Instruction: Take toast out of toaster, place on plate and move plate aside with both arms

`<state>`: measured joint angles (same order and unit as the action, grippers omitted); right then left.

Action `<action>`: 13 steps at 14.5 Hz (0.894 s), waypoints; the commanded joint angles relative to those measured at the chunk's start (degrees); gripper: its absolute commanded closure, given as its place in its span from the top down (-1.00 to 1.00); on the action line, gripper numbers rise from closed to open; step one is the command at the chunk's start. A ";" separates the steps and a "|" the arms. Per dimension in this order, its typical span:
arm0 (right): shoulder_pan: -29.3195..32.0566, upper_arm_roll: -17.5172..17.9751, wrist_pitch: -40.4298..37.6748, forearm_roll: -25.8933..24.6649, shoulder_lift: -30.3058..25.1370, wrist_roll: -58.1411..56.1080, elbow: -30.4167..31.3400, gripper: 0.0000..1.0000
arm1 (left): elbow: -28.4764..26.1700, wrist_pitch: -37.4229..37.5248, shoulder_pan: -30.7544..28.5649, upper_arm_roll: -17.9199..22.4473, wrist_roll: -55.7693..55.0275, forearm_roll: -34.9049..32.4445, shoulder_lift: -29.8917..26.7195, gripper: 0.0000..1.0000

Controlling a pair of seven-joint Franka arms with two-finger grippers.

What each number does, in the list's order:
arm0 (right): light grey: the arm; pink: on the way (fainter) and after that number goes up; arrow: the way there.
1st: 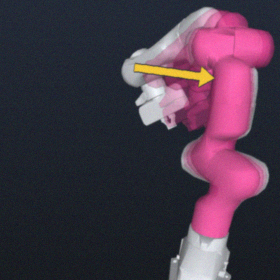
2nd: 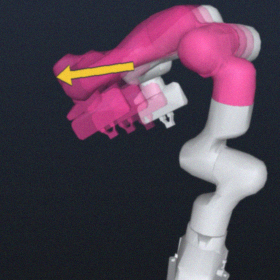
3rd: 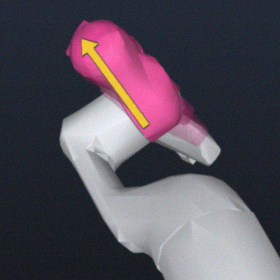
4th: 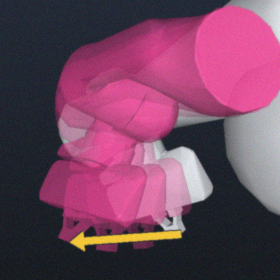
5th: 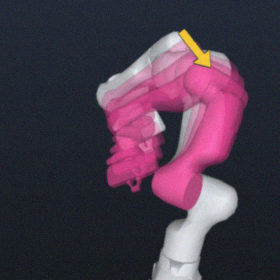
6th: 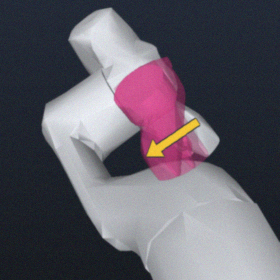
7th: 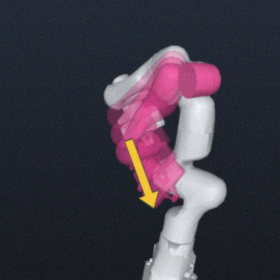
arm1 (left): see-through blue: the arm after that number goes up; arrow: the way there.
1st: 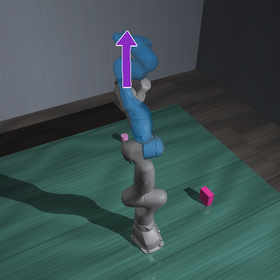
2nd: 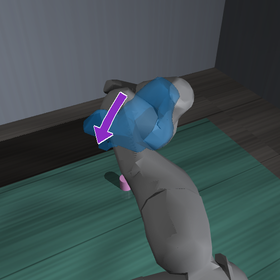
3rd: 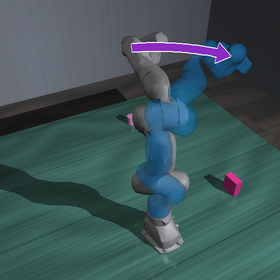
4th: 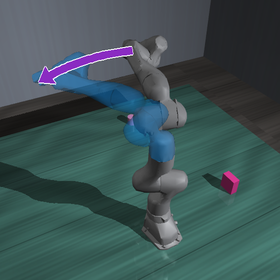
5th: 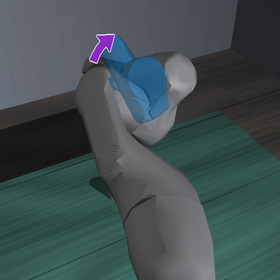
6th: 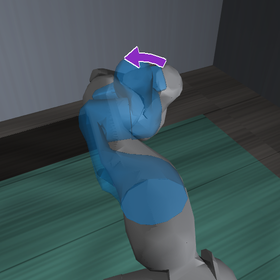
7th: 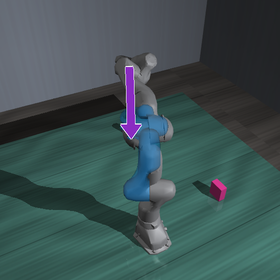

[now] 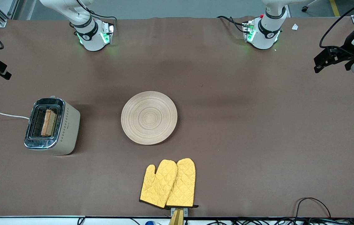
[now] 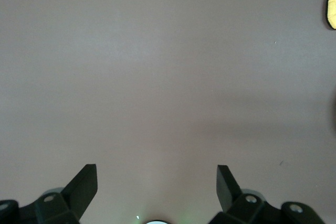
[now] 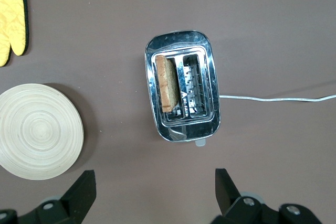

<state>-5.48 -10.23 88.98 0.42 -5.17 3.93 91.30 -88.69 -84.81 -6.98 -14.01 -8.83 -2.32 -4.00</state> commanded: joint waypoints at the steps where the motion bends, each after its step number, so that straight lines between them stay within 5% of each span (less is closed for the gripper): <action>1: 0.56 0.21 -0.12 0.90 -0.37 -0.06 0.55 1.00 | 1.33 0.44 -0.14 -0.06 1.36 -1.20 0.58 1.00; 10: 0.91 0.03 -0.56 0.90 0.07 0.03 0.46 1.00 | 1.77 0.44 -0.22 -0.06 1.10 -1.29 1.28 1.00; 13: 0.29 0.21 -0.30 0.99 4.54 -0.06 0.64 1.00 | 1.86 0.44 -0.05 -0.14 1.19 -1.20 1.71 1.00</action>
<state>-5.40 -10.30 88.39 0.43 -3.86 3.93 91.69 -88.57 -84.81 -7.08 -14.00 -8.83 -2.32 -3.43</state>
